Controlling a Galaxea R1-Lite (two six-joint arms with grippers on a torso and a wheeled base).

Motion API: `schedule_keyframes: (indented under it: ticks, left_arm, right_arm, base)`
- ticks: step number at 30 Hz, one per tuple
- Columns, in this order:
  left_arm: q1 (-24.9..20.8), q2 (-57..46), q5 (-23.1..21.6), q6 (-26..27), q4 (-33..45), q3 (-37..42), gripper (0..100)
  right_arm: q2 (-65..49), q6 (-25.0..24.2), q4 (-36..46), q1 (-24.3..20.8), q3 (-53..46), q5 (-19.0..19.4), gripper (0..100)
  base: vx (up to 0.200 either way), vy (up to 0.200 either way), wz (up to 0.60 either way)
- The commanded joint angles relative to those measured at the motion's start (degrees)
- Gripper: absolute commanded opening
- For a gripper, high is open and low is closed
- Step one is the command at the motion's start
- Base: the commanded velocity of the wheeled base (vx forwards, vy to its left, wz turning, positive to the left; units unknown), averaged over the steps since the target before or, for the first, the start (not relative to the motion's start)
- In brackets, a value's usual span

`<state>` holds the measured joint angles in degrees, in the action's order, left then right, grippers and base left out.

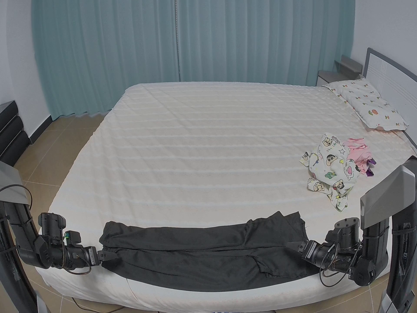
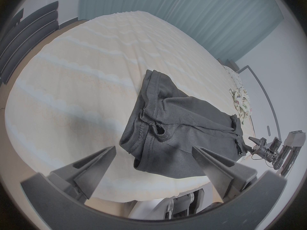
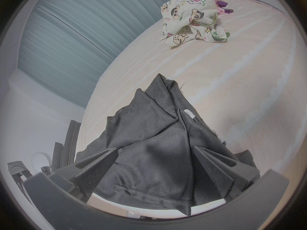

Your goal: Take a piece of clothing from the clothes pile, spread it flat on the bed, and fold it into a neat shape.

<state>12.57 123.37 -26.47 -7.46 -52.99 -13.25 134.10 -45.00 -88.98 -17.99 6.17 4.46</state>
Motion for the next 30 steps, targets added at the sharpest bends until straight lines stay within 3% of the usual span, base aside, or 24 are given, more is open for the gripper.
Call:
schedule_keyframes:
  ticks: [1, 14, 19, 24, 30]
  left_arm:
    - [0.0, 1.08, 0.01, -0.01, -0.01, -0.55, 0]
    - [0.18, 0.64, 0.1, -0.01, 0.35, 0.95, 0]
    - [0.7, -0.23, 2.21, 0.34, 0.26, 3.5, 0]
    - [3.25, -0.59, 3.35, 6.93, 0.17, 6.75, 0]
    - [5.89, -0.59, 3.44, 8.25, 0.17, 7.19, 0]
  right_arm:
    - [0.11, 0.0, -1.02, -0.11, -0.1, 0.02, 100]
    - [0.2, -0.09, -1.02, -0.02, -0.19, 0.11, 100]
    - [0.2, -0.09, -1.02, -0.02, -0.19, 0.11, 100]
    - [0.2, -0.09, -1.02, -0.02, -0.19, 0.02, 100]
    - [0.2, -0.09, -1.02, -0.02, -0.19, 0.02, 100]
  base:
    - [0.0, 0.0, 0.0]
    - [0.0, 0.0, 0.0]
    - [0.0, 0.0, 0.0]
    - [0.0, 0.0, 0.0]
    - [0.0, 0.0, 0.0]
